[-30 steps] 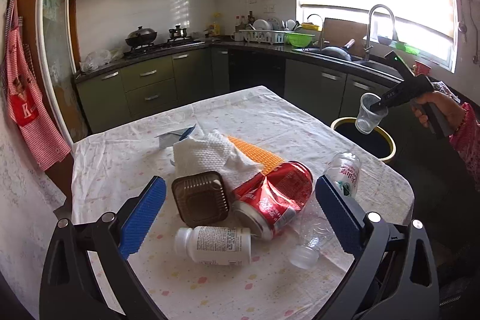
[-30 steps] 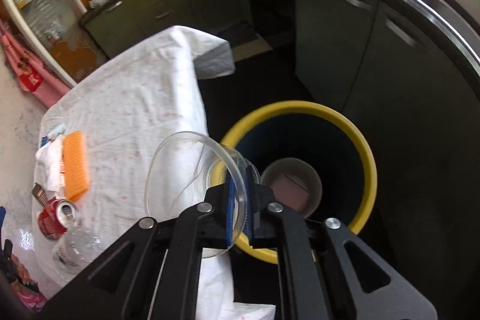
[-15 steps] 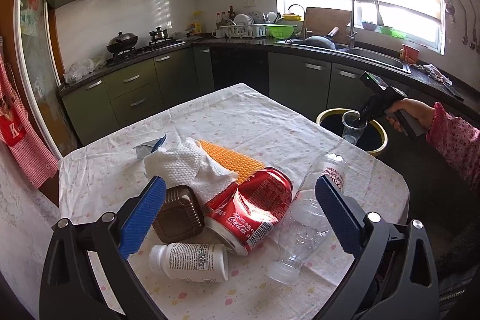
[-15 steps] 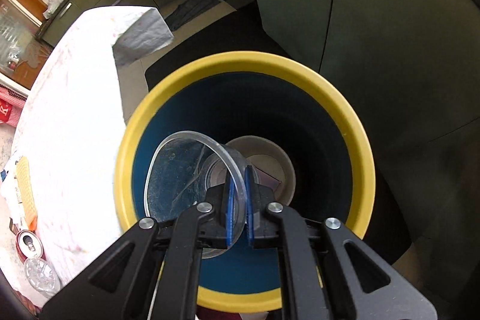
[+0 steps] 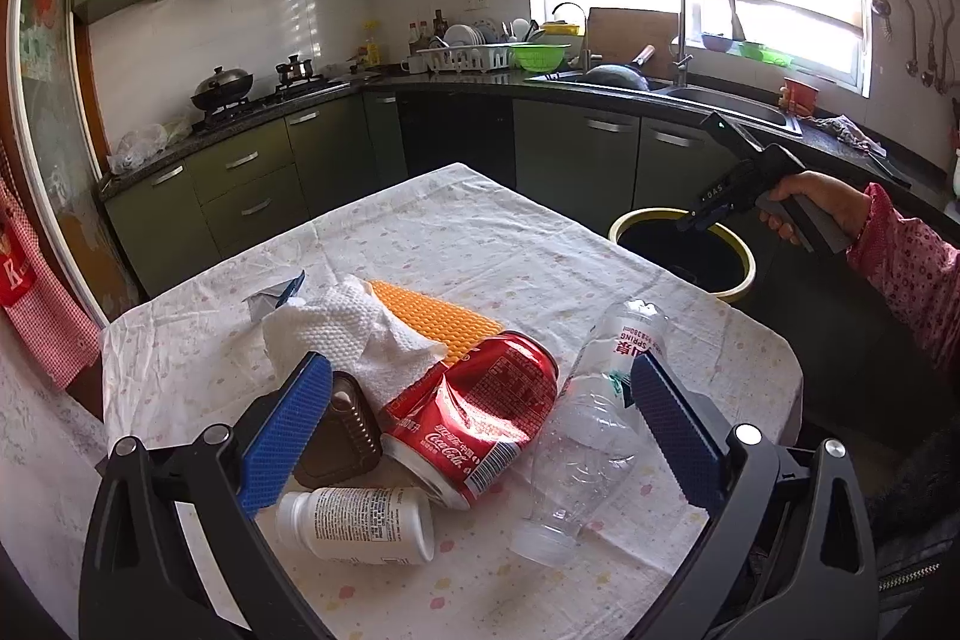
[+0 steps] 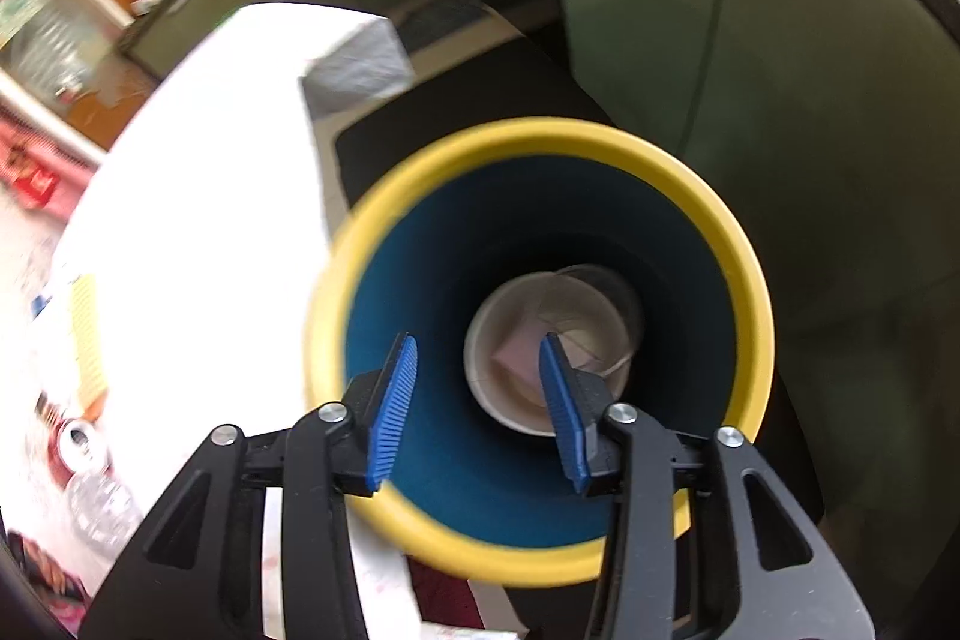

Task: Collect trash
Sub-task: 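Lower the plastic cup into the bin and open the right tool, then grasp the brown square container with the left tool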

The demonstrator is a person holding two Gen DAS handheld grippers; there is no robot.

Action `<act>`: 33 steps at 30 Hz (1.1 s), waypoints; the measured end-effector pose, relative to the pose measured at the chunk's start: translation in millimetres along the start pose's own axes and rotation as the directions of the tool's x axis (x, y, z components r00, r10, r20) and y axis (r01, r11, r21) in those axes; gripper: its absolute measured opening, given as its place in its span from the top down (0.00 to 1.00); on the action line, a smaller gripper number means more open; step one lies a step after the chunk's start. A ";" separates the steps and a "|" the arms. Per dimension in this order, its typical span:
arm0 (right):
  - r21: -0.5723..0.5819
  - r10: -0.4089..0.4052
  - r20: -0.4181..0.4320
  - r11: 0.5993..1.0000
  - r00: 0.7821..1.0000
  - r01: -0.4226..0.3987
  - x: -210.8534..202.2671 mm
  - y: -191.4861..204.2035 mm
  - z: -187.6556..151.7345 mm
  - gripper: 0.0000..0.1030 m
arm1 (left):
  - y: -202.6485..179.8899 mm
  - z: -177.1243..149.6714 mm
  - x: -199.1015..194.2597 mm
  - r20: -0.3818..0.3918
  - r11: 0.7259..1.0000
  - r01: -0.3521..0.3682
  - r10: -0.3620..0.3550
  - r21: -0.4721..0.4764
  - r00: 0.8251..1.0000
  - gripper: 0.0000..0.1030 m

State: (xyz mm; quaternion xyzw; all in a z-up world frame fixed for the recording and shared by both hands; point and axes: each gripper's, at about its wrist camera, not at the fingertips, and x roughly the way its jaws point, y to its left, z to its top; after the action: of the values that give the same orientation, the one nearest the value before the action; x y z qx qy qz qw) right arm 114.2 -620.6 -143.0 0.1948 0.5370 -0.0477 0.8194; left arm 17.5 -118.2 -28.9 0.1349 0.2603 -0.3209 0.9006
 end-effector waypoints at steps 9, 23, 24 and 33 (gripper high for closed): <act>-0.256 0.108 0.019 0.962 0.994 -0.099 -43.7 105.7 -22.9 0.57 | 13.6 -13.1 -15.0 -0.017 1.000 0.005 -0.005 -0.003 1.000 0.05; -0.395 0.124 0.011 0.912 0.992 -0.110 -60.9 179.1 -46.8 0.57 | 105.6 -27.8 74.2 -0.291 0.917 -0.134 0.020 -0.377 0.956 0.28; -0.395 0.120 0.010 0.912 0.993 -0.106 -61.2 179.3 -47.0 0.57 | 107.2 -29.2 79.0 -0.302 0.912 -0.141 0.020 -0.386 0.953 0.29; -0.389 0.130 -0.001 0.913 0.991 -0.120 -57.0 173.6 -49.6 0.56 | 116.2 -33.1 98.4 -0.355 0.898 -0.216 0.072 -0.384 0.932 0.31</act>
State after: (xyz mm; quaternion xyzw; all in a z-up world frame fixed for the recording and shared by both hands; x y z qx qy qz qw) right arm 97.5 -450.1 -62.5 0.0619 0.5118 0.1098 0.8498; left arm 145.0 -66.6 -102.2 0.0109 0.4596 -0.1621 0.8731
